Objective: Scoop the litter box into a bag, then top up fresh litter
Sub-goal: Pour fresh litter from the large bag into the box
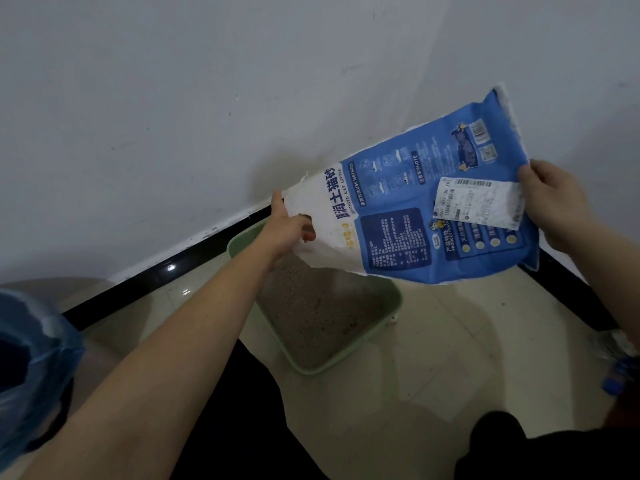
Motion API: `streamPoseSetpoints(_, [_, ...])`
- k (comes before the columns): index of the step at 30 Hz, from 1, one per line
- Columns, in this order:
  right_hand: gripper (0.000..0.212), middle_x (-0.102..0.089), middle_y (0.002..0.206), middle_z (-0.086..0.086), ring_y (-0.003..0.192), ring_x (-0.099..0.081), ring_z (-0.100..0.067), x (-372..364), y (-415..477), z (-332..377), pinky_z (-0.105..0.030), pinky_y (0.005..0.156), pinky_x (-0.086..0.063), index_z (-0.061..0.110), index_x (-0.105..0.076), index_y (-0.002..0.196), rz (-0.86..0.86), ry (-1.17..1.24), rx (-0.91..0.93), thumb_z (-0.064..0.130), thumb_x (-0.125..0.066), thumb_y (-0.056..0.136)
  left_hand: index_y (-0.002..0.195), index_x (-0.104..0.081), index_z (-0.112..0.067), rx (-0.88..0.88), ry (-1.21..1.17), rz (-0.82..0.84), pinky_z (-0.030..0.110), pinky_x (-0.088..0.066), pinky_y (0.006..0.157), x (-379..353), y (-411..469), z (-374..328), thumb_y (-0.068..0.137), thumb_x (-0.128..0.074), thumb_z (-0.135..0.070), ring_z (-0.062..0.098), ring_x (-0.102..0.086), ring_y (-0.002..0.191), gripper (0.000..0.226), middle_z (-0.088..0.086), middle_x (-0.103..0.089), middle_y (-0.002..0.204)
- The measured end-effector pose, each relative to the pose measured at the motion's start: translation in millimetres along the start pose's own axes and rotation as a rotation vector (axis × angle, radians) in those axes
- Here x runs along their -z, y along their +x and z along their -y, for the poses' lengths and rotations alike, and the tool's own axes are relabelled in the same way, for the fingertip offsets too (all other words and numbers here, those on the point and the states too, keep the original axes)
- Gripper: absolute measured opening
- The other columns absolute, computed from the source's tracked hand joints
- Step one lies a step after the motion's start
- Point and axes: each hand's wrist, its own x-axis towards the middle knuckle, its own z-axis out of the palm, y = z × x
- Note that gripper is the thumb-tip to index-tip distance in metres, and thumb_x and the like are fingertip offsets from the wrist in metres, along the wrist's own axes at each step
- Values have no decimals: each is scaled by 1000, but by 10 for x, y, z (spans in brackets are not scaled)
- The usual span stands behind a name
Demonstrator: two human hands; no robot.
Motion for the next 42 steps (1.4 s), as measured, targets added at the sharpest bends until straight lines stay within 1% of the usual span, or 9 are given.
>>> streamPoseSetpoints(8, [37, -64, 111, 4, 101, -58, -16, -24, -27, 54, -31, 87, -46, 27, -59, 135, -23, -178, 132, 35, -43, 103, 154, -8, -22, -3, 13, -147, 37, -52, 82, 62, 146, 273, 97, -47, -5, 26, -64, 101, 71, 10, -60, 126])
streamPoseSetpoints(12, [39, -69, 117, -1, 106, -63, -23, 2, 6, 18, -44, 97, -51, 30, -58, 134, -68, -211, 178, 39, -43, 99, 138, -41, -9, 42, 48, -251, 32, -47, 76, 79, 184, 351, 94, -53, -6, 22, -64, 96, 46, 9, -67, 112])
streamPoseSetpoints(16, [39, -67, 115, 1, 102, -61, -17, -3, -15, 61, -37, 97, -50, 28, -59, 134, -87, -189, 138, 40, -45, 99, 92, -73, -3, 71, 221, -286, 31, -51, 68, 109, 212, 396, 93, -59, -16, 15, -59, 73, 19, -2, -66, 80])
streamPoseSetpoints(23, [43, -68, 110, 2, 98, -66, -20, -40, -4, 84, -39, 91, -55, 22, -65, 125, -88, -72, 17, 48, -53, 93, 84, -64, -8, 139, 247, -287, 42, -61, 61, 93, 128, 509, 95, -57, -36, 28, -70, 62, 31, 11, -67, 78])
streamPoseSetpoints(28, [31, -69, 95, -3, 84, -67, -21, -33, 9, 28, -36, 78, -55, 17, -67, 108, -20, 44, -105, 41, -55, 92, 109, -64, 5, 213, -196, -107, 35, -60, 73, 97, 137, 660, 89, -68, -13, 30, -70, 90, 27, 20, -68, 106])
streamPoseSetpoints(32, [32, -66, 103, -5, 79, -61, -15, -59, 15, -83, -27, 69, -46, 15, -65, 118, 22, -55, -50, 34, -47, 100, 115, -63, 6, 183, -195, -19, 27, -58, 77, 121, 66, 759, 82, -70, 3, 26, -68, 95, 33, 17, -68, 110])
streamPoseSetpoints(36, [28, -65, 111, -4, 93, -58, -20, -92, 49, -220, -30, 77, -47, 24, -65, 118, 111, -171, 52, 33, -43, 102, 107, -62, 6, 153, 4, -97, 31, -59, 73, 97, 28, 817, 82, -70, 3, 26, -65, 85, 27, 16, -66, 98])
streamPoseSetpoints(39, [30, -68, 120, -4, 105, -65, -28, -89, 149, -354, -49, 93, -54, 34, -65, 118, 119, -139, 78, 28, -46, 96, 108, -55, -4, 166, 44, -78, 43, -58, 82, 64, 17, 836, 81, -70, 4, 30, -64, 96, 32, 14, -63, 107])
streamPoseSetpoints(42, [29, -64, 124, -7, 109, -64, -34, -82, 180, -357, -53, 92, -54, 26, -62, 121, 110, -114, 70, 15, -45, 100, 113, -50, -8, 202, -26, -70, 48, -58, 81, 30, -10, 838, 80, -72, -5, 32, -65, 97, 40, 15, -60, 113])
